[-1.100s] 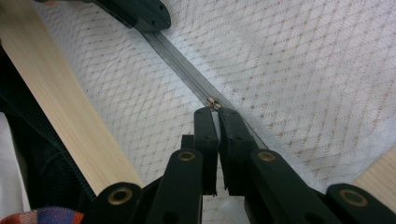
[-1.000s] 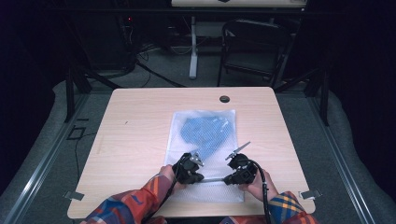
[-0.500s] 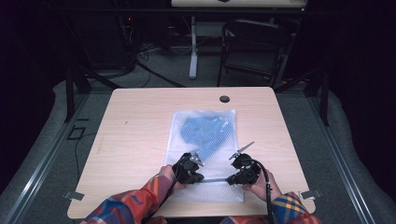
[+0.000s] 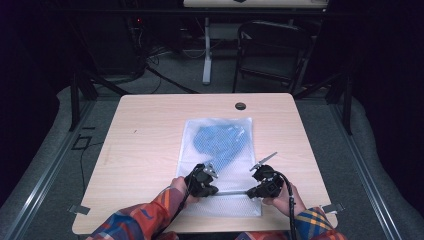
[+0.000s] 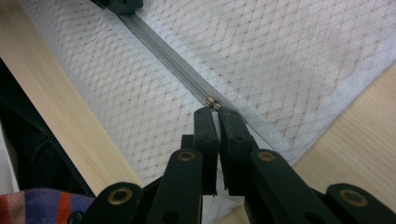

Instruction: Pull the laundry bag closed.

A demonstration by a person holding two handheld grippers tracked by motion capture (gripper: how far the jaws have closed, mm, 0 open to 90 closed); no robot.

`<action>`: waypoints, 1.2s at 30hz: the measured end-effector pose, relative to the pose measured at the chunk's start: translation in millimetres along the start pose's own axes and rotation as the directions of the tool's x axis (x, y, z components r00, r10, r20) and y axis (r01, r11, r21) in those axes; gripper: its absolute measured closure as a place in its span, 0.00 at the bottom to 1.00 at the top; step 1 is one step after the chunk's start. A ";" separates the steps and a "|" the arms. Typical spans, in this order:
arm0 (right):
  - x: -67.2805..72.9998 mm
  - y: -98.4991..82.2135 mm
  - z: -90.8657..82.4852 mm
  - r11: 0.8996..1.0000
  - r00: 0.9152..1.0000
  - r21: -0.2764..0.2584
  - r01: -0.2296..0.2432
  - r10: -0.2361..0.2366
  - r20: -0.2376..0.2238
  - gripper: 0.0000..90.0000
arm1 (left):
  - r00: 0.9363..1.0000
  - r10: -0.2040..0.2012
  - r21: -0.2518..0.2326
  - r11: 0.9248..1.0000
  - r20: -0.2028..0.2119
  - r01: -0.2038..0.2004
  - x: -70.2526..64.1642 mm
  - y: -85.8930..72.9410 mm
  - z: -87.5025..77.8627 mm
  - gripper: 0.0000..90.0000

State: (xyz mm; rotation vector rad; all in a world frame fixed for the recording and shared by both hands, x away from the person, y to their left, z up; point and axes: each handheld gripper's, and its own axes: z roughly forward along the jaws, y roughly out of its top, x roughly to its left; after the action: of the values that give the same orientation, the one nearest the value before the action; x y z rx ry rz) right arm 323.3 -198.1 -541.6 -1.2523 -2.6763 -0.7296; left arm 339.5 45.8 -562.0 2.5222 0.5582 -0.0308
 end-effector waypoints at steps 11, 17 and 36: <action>-13.0 -6.7 -6.2 1.000 0.999 0.022 -0.001 0.000 0.045 0.97 | 1.000 -0.003 -0.007 1.000 -0.002 0.003 -0.6 0.2 0.6 1.00; -13.4 -5.7 -4.3 0.999 0.998 0.038 -0.025 0.023 0.053 0.97 | 1.000 0.001 -0.003 1.000 -0.004 -0.001 -0.3 -0.1 0.1 1.00; -12.9 -10.8 -10.1 0.997 0.997 0.013 -0.082 0.082 0.007 0.75 | 0.998 -0.058 -0.024 0.998 0.039 0.059 4.2 -1.8 0.2 0.99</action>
State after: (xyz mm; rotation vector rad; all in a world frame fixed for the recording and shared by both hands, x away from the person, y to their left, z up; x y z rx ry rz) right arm 322.6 -217.7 -540.5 -1.3546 -2.6129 -0.6963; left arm 342.7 48.6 -563.7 2.4753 0.6130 -0.0926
